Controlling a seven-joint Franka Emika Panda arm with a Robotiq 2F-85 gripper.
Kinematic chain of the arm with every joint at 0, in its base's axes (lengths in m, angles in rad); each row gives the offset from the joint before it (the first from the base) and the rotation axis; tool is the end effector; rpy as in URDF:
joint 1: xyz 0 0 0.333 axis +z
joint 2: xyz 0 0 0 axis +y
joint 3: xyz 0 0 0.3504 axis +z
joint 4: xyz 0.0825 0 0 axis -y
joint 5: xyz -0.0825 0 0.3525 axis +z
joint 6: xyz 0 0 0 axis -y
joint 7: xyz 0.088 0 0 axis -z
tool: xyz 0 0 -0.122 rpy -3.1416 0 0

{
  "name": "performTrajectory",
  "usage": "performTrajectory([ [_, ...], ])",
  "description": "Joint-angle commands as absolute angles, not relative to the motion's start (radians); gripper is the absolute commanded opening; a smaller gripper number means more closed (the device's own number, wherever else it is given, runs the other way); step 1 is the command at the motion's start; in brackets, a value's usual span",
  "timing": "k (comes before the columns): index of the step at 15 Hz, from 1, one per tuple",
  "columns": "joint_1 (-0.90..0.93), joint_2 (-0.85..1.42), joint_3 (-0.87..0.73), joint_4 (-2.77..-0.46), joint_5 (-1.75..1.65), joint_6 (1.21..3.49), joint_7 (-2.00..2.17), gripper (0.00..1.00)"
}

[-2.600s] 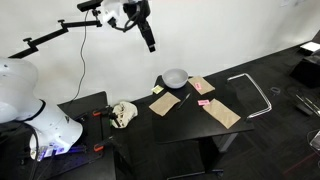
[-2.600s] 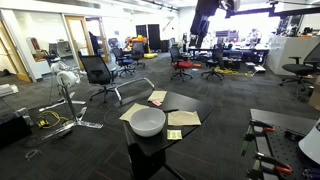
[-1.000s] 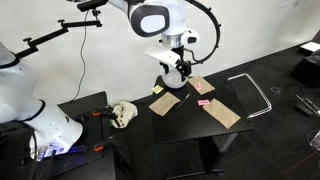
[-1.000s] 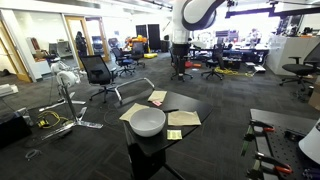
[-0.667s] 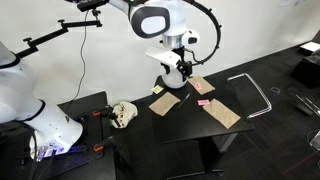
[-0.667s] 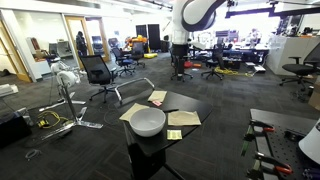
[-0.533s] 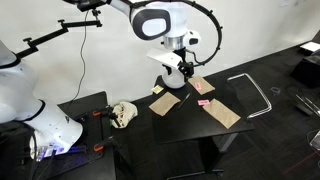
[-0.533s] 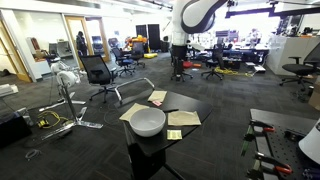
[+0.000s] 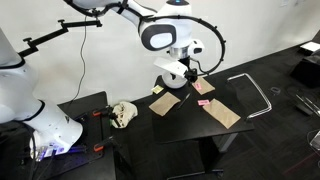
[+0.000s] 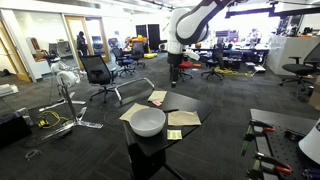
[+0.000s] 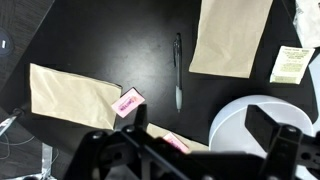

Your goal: Put the black pen inside the grey bowl

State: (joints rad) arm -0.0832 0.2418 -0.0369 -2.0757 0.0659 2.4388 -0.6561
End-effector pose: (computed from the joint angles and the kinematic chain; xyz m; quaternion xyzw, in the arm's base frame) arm 0.5769 -0.0679 0.3642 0.9682 0.2420 0.0632 0.0060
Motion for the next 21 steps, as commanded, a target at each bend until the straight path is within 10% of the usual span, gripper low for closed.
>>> performTrajectory([
  [1,-0.118,0.311,0.000,-2.027,0.084,2.449,-0.724,1.00],
  [21,-0.127,0.606,0.042,-1.816,-0.015,2.462,-0.717,1.00],
])
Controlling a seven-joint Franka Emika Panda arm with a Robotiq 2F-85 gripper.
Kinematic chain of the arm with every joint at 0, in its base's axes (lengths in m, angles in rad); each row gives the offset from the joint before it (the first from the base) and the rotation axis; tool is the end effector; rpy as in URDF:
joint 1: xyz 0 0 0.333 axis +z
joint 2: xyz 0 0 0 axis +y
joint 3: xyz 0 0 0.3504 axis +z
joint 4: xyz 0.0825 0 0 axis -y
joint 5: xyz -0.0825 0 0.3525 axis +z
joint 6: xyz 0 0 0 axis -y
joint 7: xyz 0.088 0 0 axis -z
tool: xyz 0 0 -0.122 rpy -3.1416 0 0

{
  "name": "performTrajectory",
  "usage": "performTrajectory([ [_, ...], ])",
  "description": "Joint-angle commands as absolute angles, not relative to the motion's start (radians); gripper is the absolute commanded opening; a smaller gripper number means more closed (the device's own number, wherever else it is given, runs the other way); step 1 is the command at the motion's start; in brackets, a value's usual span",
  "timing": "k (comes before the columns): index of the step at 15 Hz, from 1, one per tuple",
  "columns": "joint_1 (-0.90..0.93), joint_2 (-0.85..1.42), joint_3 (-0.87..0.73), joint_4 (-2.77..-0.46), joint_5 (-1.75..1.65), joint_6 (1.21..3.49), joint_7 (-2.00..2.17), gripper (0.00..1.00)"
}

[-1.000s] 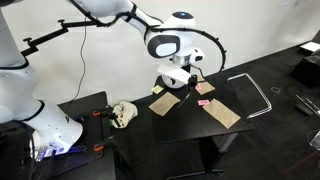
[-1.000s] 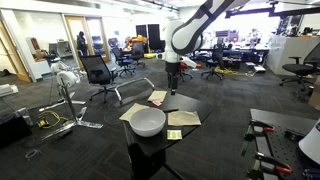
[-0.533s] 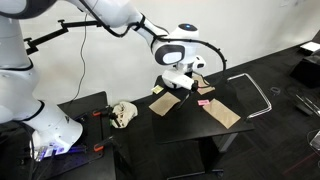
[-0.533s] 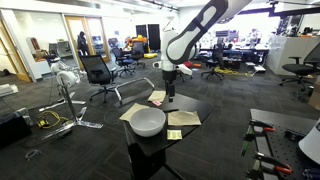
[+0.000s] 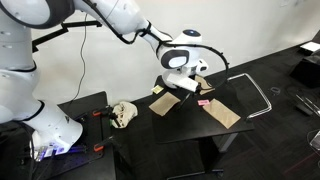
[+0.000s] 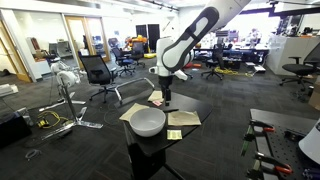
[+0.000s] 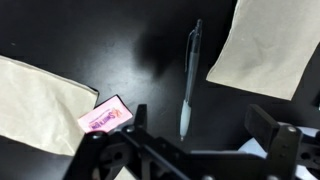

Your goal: Put the black pen inside the grey bowl

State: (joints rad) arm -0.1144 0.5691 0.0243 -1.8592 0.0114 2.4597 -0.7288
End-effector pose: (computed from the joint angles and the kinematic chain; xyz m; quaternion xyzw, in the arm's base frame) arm 0.6404 -0.0592 0.2521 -0.9513 -0.3078 -0.0185 0.0031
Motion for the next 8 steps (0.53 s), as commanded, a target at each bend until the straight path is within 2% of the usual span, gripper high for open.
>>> performTrajectory([
  [1,-0.126,0.616,0.041,-1.811,-0.018,2.463,-0.712,1.00],
  [8,-0.120,0.671,0.039,-1.782,-0.029,2.487,-0.688,1.00],
])
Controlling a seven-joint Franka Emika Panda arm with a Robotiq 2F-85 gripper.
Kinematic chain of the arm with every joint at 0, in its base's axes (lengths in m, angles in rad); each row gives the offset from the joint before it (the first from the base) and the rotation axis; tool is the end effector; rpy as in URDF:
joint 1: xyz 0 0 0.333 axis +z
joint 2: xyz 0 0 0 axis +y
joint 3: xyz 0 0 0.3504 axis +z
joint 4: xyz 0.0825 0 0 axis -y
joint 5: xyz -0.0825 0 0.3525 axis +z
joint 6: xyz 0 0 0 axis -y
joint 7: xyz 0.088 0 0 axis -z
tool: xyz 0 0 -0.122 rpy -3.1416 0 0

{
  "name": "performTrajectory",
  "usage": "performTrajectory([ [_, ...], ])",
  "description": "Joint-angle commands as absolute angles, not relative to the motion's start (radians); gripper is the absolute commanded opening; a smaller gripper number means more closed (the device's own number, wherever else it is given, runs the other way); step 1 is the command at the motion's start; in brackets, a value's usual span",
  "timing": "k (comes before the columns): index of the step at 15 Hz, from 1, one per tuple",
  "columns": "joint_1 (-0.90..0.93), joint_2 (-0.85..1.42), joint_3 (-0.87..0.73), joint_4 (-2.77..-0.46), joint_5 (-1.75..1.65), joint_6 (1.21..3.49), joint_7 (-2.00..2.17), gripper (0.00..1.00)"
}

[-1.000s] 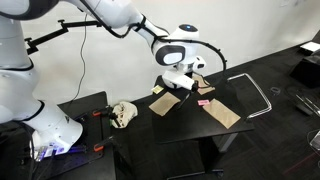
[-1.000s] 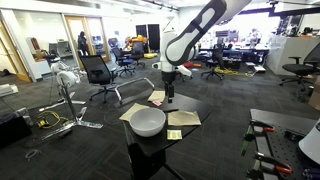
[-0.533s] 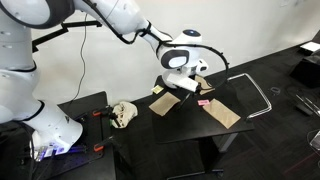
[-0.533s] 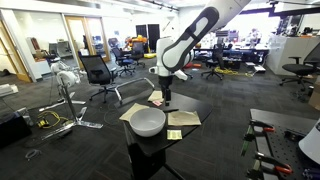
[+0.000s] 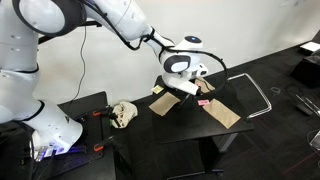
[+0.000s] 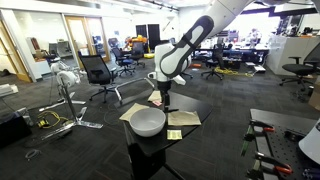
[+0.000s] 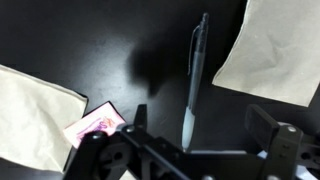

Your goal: Put the black pen inside the grey bowl

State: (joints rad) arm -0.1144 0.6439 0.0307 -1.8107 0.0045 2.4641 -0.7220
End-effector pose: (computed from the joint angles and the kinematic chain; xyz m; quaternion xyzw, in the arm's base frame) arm 0.6504 -0.0565 0.2225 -0.9510 -0.3091 -0.0087 0.0079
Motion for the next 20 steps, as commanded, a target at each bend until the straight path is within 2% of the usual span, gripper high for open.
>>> performTrajectory([
  [1,-0.120,0.678,0.039,-1.778,-0.029,2.493,-0.687,1.00],
  [8,-0.116,0.719,0.038,-1.760,-0.040,2.548,-0.676,1.00],
  [9,-0.116,0.723,0.038,-1.758,-0.042,2.552,-0.676,0.97],
  [10,-0.116,0.727,0.039,-1.754,-0.046,2.554,-0.675,0.73],
  [11,-0.116,0.730,0.039,-1.751,-0.052,2.555,-0.675,0.73],
  [12,-0.116,0.734,0.040,-1.748,-0.055,2.555,-0.674,0.68],
  [18,-0.119,0.740,0.049,-1.730,-0.056,2.552,-0.676,0.21],
  [20,-0.119,0.740,0.052,-1.728,-0.055,2.552,-0.676,0.08],
])
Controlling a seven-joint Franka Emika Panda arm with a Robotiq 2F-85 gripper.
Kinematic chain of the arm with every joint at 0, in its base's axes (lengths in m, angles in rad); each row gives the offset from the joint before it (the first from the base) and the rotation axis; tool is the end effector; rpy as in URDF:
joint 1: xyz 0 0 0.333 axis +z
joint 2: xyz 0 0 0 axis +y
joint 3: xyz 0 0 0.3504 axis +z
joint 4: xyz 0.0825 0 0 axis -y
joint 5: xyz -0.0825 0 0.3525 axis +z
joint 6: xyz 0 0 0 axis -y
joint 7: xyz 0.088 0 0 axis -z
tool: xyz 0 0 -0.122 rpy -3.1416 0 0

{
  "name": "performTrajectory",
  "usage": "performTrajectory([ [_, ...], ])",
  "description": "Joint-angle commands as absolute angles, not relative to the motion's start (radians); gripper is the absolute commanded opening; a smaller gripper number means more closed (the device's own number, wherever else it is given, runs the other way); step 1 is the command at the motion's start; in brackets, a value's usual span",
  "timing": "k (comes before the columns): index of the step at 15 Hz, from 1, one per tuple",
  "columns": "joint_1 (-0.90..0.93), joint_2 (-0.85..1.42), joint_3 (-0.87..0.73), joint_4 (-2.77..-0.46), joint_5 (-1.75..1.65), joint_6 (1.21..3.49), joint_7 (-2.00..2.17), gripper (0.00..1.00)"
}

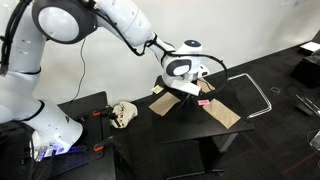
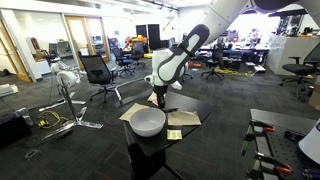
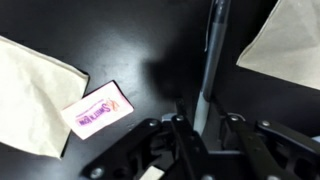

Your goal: Put the black pen inside the grey bowl

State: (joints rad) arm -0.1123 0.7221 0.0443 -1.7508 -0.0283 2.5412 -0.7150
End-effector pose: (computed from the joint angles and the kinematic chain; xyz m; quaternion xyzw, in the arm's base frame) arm 0.6712 -0.0492 0.2007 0.9458 0.3228 0.0343 0.0076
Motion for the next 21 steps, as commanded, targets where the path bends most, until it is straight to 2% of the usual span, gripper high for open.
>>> performTrajectory([
  [1,-0.118,0.739,0.053,-1.729,-0.055,2.552,-0.674,0.01],
  [5,-0.105,0.703,0.048,-1.756,-0.054,2.548,-0.624,0.03],
  [13,-0.051,0.473,0.060,-1.894,-0.100,2.544,-0.499,0.03],
  [21,-0.055,0.353,0.178,-1.955,-0.028,2.559,-0.591,0.03],
])
